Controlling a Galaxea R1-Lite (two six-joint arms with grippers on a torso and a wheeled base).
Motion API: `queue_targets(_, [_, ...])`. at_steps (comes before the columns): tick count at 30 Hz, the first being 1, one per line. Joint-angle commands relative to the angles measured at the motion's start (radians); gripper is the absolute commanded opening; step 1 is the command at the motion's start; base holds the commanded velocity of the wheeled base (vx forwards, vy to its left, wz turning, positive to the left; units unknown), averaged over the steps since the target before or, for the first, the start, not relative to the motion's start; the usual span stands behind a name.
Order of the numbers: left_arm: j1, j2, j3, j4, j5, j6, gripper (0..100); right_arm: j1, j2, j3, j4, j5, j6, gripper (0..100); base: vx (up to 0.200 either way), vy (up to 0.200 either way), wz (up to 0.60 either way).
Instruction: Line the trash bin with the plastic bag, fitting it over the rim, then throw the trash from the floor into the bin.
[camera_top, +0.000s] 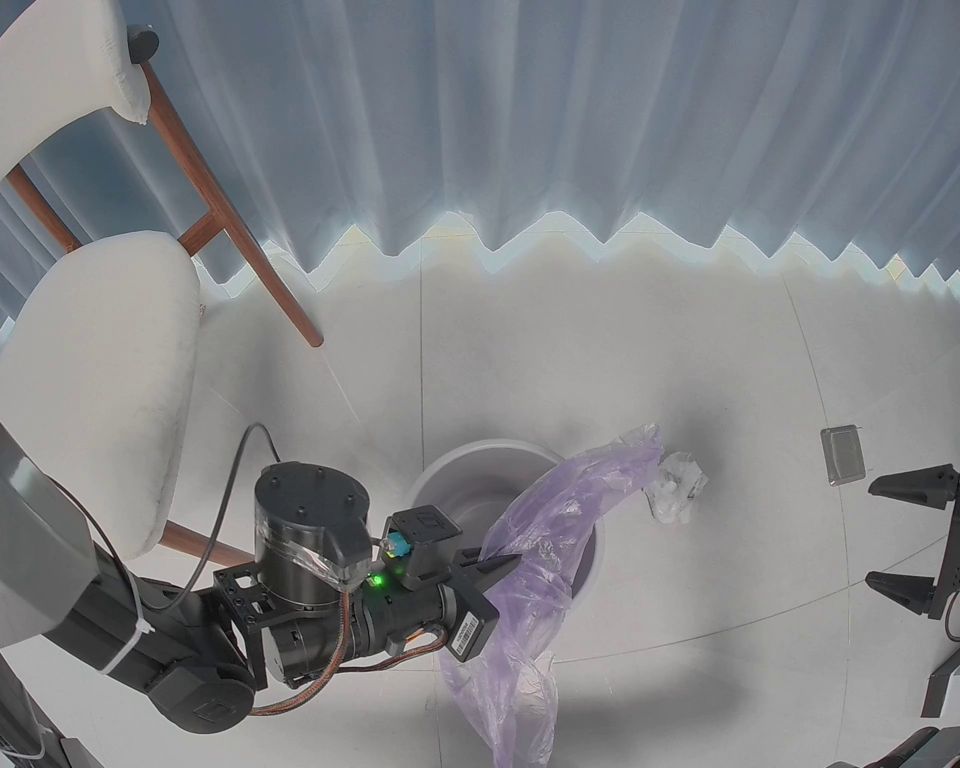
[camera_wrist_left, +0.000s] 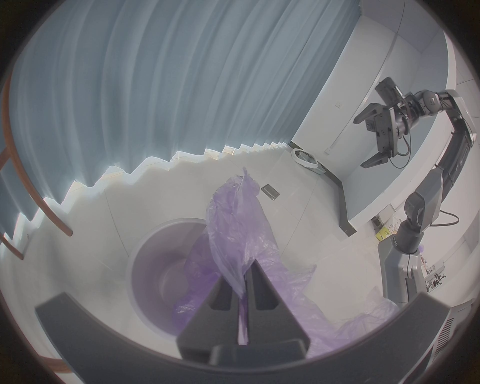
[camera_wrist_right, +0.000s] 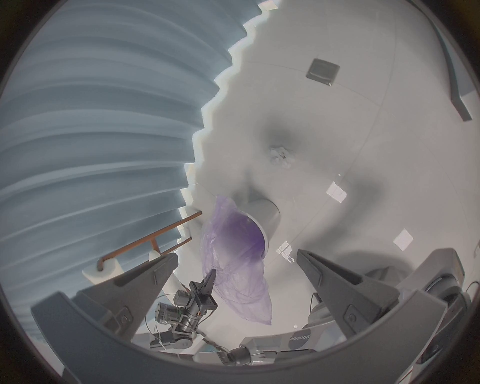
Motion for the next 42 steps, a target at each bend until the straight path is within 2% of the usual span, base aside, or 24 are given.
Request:
queue_targets(1, [0.0,0.007,-0.001,-0.001,0.0,-0.001,0,0.016,0.162,-0.046,0.008,-0.003,0.036,100,0.0,0.0,0.0])
queue_targets(9, [-0.003,0.009,0.004,-0.001,0.0,-0.001,0,0.019,0.317,-0.1,0.013,-0.004,0.049,100,0.0,0.0,0.0])
queue_targets(13, [-0.005,0.015,0.002,-0.001,0.0,-0.001,0,0.046,0.381,-0.141,0.037,-0.006,0.057,100,0.0,0.0,0.0])
queue_targets(19, [-0.015,0.024,-0.001,-0.001,0.003,0.001,0,0.131,0.437,-0.187,0.042,-0.019,0.055,100,0.0,0.0,0.0])
queue_targets(25, [-0.037,0.035,-0.001,-0.001,0.005,-0.001,0,0.235,0.51,-0.227,0.034,-0.11,0.051,100,0.0,0.0,0.0])
queue_targets(37, [-0.042,0.05,-0.008,-0.002,0.005,-0.001,0,0.287,0.664,-0.381,0.039,-0.118,0.04,100,0.0,0.0,0.0])
queue_targets(40, [-0.045,0.05,-0.007,-0.001,0.005,-0.001,0,0.301,0.687,-0.39,0.036,-0.121,0.026,100,0.0,0.0,0.0])
queue_targets(42, [-0.048,0.05,-0.005,-0.001,0.005,-0.001,0,0.318,0.713,-0.404,0.034,-0.144,-0.015,100,0.0,0.0,0.0])
